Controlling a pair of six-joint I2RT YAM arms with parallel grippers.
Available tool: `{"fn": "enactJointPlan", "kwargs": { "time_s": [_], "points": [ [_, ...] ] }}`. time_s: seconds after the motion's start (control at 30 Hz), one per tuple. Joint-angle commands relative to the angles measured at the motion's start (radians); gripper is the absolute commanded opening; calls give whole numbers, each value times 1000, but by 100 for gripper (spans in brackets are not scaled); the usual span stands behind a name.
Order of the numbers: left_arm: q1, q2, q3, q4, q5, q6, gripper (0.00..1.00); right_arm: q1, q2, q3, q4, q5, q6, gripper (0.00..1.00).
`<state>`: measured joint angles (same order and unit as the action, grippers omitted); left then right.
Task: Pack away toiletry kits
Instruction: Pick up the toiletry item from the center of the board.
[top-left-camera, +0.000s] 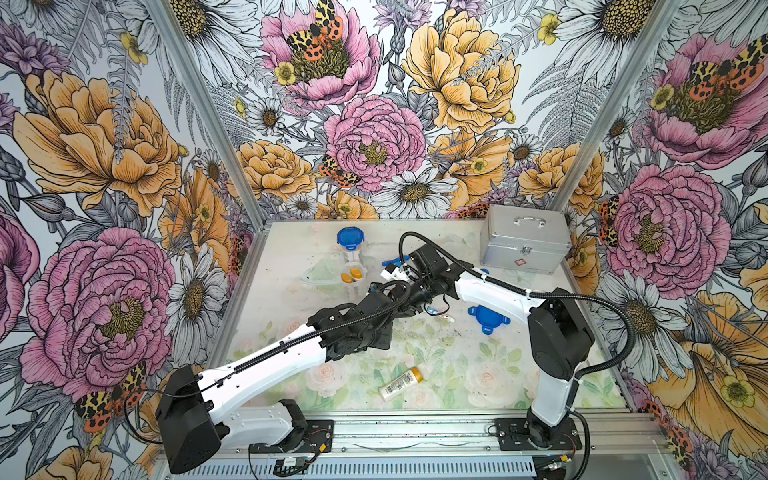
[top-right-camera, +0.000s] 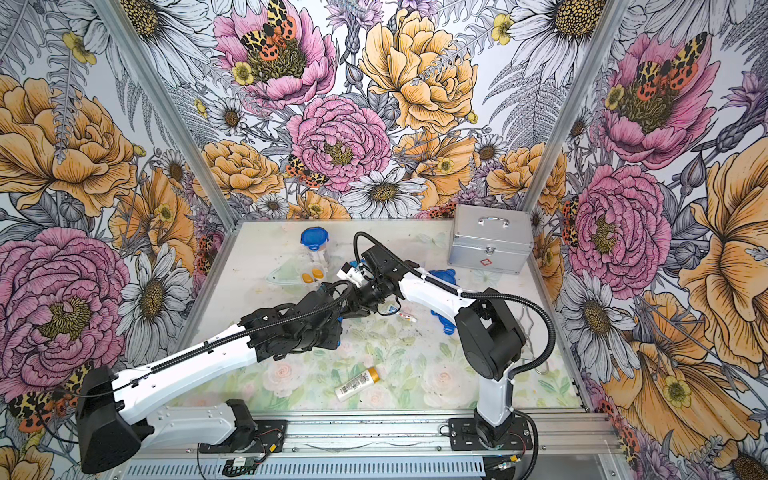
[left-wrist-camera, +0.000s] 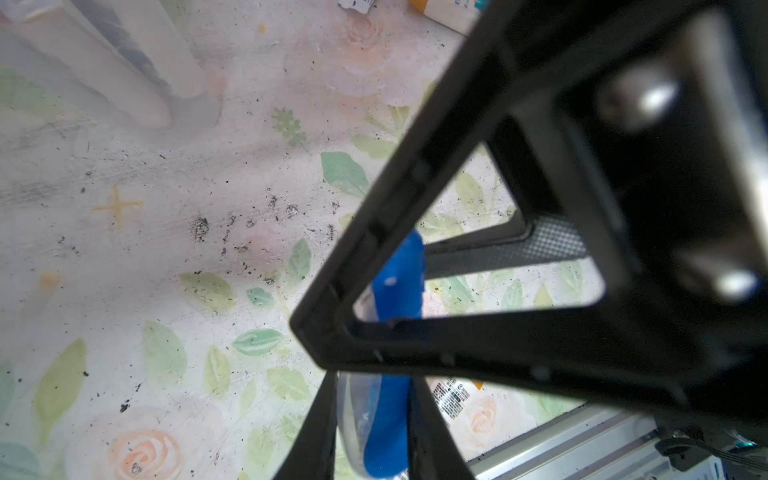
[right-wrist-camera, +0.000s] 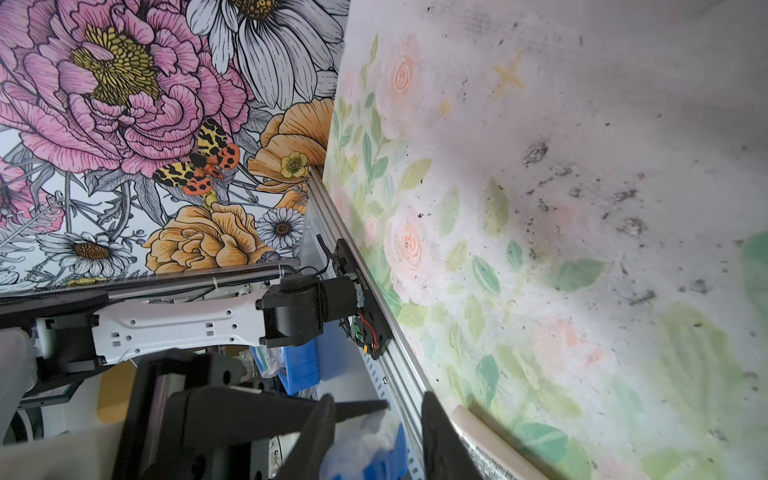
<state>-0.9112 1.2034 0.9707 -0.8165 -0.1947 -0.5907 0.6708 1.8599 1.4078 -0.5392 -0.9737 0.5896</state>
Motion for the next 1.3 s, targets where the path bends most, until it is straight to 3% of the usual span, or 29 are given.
{"fn": "enactJointPlan", "kwargs": {
  "time_s": [0.0, 0.1, 0.33, 0.37, 0.47, 0.6, 0.67, 0.9, 1.1, 1.27],
  "points": [
    [22, -28, 13, 52, -22, 16, 10, 3, 17, 23, -1, -9, 1, 25],
    [34, -30, 12, 56, 5, 18, 10, 5, 15, 22, -1, -10, -1, 22],
    [62, -31, 10, 57, 18, 16, 13, 6, 18, 38, -2, -8, -9, 4],
    [67, -30, 7, 57, 22, 16, 16, 5, 19, 45, -2, -5, -10, 3],
    [84, -45, -8, 58, 44, 5, 43, 3, 18, 78, -4, 25, -17, 0],
    [109, -99, -65, 51, 74, -44, 70, -15, 23, 158, -11, 129, -31, 0],
    [134, -151, -109, 52, 90, -89, 80, -22, 34, 213, -13, 193, -46, 0],
    [232, -329, -223, -76, 5, -255, 85, -22, 165, 546, -104, 426, -165, 0],
    [330, -422, -274, -187, -8, -365, 85, -3, 324, 856, -165, 535, -264, 0],
    [368, -475, -296, -216, 17, -382, 85, 18, 416, 983, -182, 594, -290, 0]
  ]
}}
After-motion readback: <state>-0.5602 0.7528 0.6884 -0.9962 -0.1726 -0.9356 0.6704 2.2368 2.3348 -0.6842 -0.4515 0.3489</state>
